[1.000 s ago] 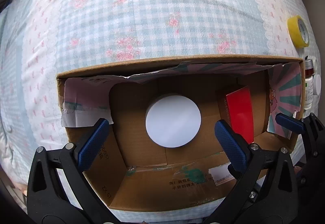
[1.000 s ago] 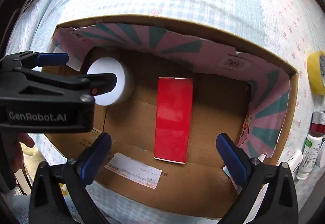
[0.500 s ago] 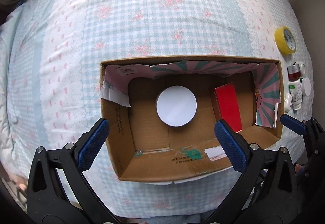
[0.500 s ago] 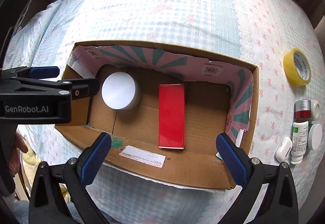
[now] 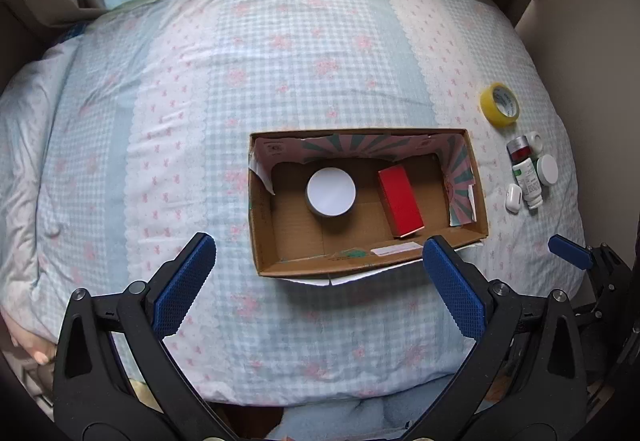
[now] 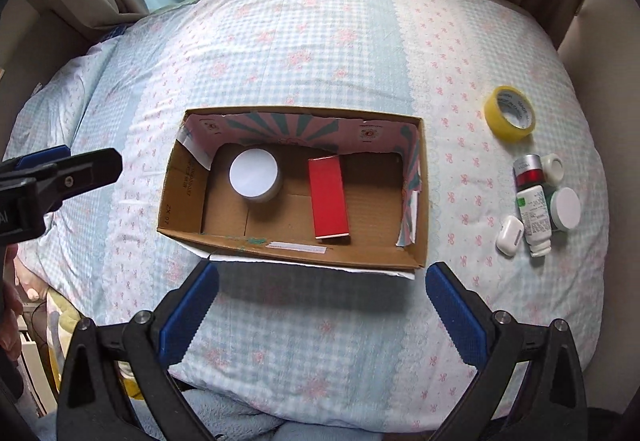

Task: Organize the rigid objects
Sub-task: 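Move both tools back toward the remaining objects beside the tape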

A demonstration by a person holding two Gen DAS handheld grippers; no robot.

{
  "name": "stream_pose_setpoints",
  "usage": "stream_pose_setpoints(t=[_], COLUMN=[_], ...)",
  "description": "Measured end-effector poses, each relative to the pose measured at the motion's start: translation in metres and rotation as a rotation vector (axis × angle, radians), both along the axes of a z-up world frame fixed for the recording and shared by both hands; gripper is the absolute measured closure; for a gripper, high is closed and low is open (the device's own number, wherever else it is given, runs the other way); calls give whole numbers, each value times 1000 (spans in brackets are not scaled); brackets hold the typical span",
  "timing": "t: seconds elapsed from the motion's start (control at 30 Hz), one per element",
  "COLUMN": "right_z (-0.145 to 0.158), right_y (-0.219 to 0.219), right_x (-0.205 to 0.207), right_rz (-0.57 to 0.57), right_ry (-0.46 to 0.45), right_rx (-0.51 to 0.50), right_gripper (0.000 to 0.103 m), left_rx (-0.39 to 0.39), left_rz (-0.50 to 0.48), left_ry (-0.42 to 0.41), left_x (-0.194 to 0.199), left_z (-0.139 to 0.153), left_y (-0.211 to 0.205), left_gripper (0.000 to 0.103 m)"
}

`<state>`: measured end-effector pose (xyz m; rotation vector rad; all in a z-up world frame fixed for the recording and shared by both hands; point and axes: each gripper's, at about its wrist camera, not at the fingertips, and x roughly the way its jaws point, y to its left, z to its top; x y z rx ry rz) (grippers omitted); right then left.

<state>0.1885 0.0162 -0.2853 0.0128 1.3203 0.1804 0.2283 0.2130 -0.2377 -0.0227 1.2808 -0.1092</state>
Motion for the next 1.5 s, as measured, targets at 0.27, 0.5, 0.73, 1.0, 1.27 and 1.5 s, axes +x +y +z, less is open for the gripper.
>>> stream_pose_setpoints(t=[0.27, 0.5, 0.73, 1.0, 1.27, 1.5], right_z=[57, 82, 81, 61, 22, -33], right_y=[-58, -122, -193, -274, -335, -371], right_x=[-50, -80, -75, -50, -13, 23], right_rz=[-194, -381, -486, -559, -633, -668], right_ry=[-93, -148, -180, -166, -104, -23], right_rx=[-89, -97, -87, -36, 26, 51], right_gripper=[0, 0, 0, 0, 0, 0], left_rx=[-60, -60, -102, -66, -43, 2], left_rz=[-73, -177, -223, -343, -422, -426], left_ry=[-73, -133, -125, -82, 7, 81], left_x=[-18, -19, -5, 28, 76, 128], left_z=[28, 47, 51, 25, -23, -84], left_y=[-33, -89, -161, -265, -348, -392], left_gripper=[0, 0, 0, 0, 0, 0])
